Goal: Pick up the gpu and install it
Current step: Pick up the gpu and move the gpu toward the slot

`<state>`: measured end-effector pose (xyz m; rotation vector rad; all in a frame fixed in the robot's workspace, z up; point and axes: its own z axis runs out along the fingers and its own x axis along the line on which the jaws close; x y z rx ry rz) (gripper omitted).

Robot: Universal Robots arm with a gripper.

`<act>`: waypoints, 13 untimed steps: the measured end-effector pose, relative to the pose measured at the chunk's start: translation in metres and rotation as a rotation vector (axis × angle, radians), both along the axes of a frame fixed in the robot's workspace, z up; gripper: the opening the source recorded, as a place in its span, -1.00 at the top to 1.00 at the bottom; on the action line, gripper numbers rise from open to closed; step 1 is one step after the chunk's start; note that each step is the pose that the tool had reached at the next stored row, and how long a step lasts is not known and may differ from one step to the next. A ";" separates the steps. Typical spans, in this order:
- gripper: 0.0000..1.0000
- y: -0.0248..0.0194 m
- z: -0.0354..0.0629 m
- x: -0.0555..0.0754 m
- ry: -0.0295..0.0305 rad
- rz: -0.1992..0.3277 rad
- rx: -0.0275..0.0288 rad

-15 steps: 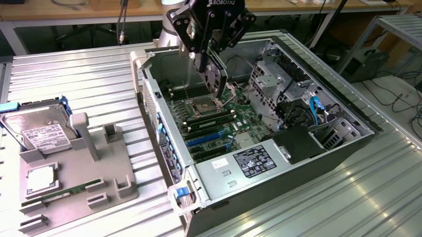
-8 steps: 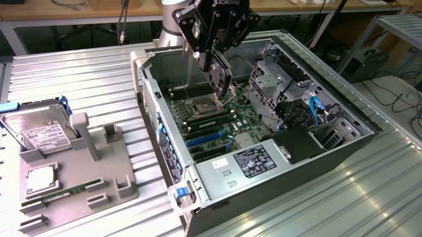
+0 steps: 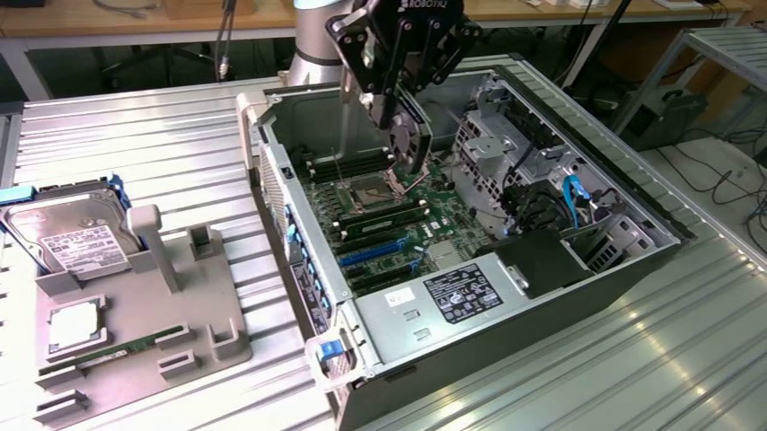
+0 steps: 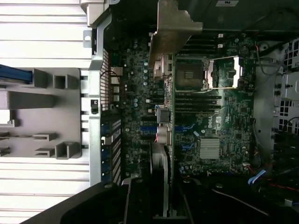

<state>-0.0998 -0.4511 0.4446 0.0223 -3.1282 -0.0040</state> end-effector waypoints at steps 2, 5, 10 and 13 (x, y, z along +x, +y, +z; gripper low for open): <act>0.45 0.0000 0.0000 0.002 0.0000 0.000 0.0000; 0.45 0.0000 0.0000 0.004 0.0001 0.000 0.0000; 0.45 -0.0001 0.0000 0.010 0.0000 0.000 0.0000; 0.45 0.0000 0.0000 0.010 0.0000 0.000 0.0000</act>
